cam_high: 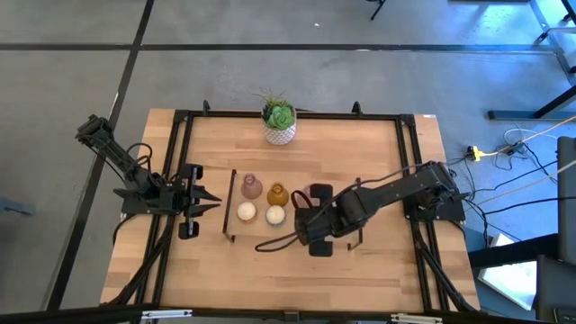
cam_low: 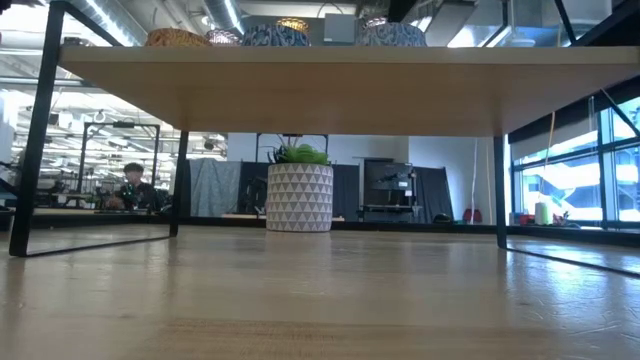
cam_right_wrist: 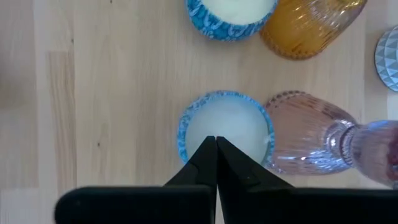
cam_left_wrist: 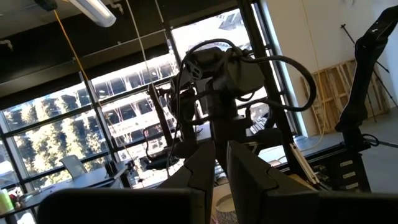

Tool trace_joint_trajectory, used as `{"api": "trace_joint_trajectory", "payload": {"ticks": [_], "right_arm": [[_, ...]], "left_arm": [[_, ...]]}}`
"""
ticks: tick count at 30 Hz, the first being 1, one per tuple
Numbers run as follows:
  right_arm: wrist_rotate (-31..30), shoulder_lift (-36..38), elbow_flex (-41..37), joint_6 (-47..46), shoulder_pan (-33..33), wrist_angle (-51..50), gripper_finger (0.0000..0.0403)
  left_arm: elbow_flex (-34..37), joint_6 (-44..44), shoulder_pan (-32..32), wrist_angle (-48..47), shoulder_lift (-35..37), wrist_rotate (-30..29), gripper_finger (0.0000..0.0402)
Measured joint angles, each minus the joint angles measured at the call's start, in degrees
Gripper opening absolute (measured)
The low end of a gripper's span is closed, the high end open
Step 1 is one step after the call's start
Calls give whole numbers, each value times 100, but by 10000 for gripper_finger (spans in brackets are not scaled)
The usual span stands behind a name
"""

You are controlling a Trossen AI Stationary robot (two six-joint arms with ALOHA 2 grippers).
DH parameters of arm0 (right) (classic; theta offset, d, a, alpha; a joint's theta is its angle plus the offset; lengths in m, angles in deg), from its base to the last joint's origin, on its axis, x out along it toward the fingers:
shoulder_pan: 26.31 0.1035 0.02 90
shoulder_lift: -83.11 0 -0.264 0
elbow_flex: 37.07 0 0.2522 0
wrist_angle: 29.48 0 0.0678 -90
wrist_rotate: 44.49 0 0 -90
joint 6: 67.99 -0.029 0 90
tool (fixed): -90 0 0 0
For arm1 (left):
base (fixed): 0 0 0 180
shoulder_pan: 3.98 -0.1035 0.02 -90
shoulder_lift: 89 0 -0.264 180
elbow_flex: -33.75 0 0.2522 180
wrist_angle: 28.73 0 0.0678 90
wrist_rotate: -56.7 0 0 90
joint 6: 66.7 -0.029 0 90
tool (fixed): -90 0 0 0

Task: Pick & Place candle stick holders
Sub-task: Adjust the blue scented candle on the shelf

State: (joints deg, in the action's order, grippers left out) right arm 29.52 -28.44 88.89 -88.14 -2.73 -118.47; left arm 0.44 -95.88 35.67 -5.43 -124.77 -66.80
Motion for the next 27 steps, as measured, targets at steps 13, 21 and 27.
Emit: {"api": "trace_joint_trajectory", "payload": {"ticks": [13,21,27], "right_arm": [[-28,-63,-4,-19,52,29,0],[90,-140,-2,3,52,80,0],[109,-160,-2,-1,52,71,0]], "left_arm": [[0,3,1,0,0,-2,36],[0,3,0,-2,0,0,36],[0,3,0,-2,0,0,36]]}}
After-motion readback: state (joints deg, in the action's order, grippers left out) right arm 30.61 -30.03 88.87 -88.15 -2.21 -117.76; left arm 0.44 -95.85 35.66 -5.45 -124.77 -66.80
